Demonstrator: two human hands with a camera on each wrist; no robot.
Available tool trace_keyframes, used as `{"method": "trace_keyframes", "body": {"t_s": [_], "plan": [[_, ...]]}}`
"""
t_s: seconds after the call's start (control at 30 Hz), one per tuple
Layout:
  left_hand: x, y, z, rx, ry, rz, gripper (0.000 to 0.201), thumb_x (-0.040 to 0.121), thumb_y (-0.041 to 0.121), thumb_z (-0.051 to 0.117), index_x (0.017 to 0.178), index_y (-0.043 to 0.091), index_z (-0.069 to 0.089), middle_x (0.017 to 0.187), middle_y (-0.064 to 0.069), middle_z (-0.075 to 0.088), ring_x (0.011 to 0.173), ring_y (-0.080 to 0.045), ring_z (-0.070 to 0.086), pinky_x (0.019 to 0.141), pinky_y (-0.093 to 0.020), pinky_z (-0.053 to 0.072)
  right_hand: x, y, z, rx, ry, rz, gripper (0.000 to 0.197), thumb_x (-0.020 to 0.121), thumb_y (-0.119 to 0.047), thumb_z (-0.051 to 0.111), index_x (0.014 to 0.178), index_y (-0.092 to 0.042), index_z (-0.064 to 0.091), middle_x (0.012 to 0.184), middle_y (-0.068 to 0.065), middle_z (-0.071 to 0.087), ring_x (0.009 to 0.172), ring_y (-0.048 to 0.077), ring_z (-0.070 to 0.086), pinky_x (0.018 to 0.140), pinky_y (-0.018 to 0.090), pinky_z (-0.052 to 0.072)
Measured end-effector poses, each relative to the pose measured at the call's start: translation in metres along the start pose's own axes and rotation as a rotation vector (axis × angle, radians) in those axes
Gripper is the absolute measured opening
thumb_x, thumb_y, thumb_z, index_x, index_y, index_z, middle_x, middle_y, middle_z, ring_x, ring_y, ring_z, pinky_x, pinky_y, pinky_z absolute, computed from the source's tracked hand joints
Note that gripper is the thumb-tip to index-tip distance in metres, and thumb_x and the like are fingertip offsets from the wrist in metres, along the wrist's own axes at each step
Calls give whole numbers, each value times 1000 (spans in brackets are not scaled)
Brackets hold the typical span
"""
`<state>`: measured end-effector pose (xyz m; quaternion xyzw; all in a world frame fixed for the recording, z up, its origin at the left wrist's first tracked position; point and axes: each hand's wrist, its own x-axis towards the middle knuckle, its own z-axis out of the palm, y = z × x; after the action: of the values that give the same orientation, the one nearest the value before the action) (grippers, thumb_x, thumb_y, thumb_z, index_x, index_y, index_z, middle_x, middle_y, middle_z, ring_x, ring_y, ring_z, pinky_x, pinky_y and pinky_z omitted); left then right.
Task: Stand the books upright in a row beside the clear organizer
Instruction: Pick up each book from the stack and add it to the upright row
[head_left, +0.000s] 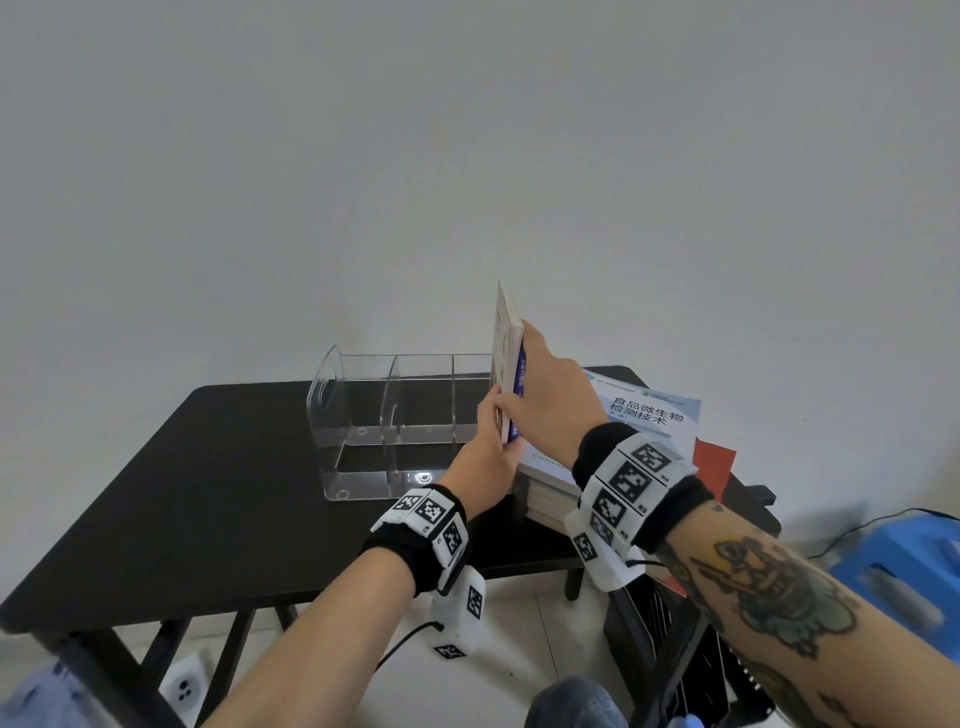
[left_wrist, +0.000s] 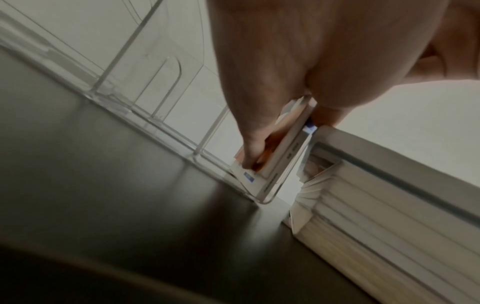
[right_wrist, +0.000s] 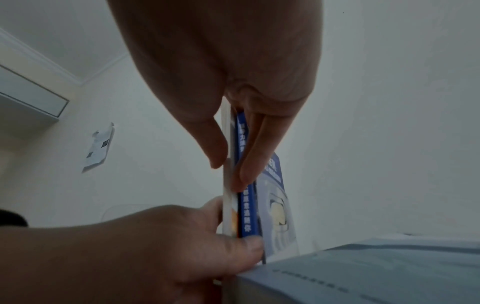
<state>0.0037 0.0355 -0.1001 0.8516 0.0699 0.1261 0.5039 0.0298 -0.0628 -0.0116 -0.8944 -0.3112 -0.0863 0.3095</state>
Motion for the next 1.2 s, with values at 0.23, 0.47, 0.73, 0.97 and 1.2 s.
{"method": "trace_keyframes", "body": {"t_s": [0.23,0.47,0.73,0.97,1.2], "plan": [[11,-12,9,-98,-19,-52,83,92,28,60,152,20,3,120,-4,60,88,-13,65,78,-25,53,1,4,-2,-100,-17,1,73,93,-10,57,148,-29,13,96,10,69,79,26,67,74,41,60],[3,-1,8,-76,19,-88,54,98,16,53,143,11,23,116,0,52,102,-16,54,95,-32,48,-3,10,0,20,-29,25,82,91,-8,55,152,-25,3,87,9,68,74,26,67,71,42,59],[8,2,10,-82,16,-127,59,99,44,44,144,18,14,130,-9,52,106,-24,59,93,-36,46,-6,45,-29,51,-4,191,71,89,-6,51,151,-13,18,126,14,55,107,28,57,83,32,44],[11,2,11,-47,-49,-144,72,100,53,31,154,32,-12,155,-7,32,135,-31,42,110,-38,30,-14,108,-51,-367,-290,522,87,85,-61,58,142,-4,28,136,23,45,123,39,47,100,39,41],[13,5,11,-61,-78,-152,72,100,54,29,153,33,-15,159,-3,25,138,-30,39,112,-39,27,-26,140,-55,-125,-358,627,50,84,-59,66,76,-10,54,73,3,58,57,15,55,43,18,44]]}}
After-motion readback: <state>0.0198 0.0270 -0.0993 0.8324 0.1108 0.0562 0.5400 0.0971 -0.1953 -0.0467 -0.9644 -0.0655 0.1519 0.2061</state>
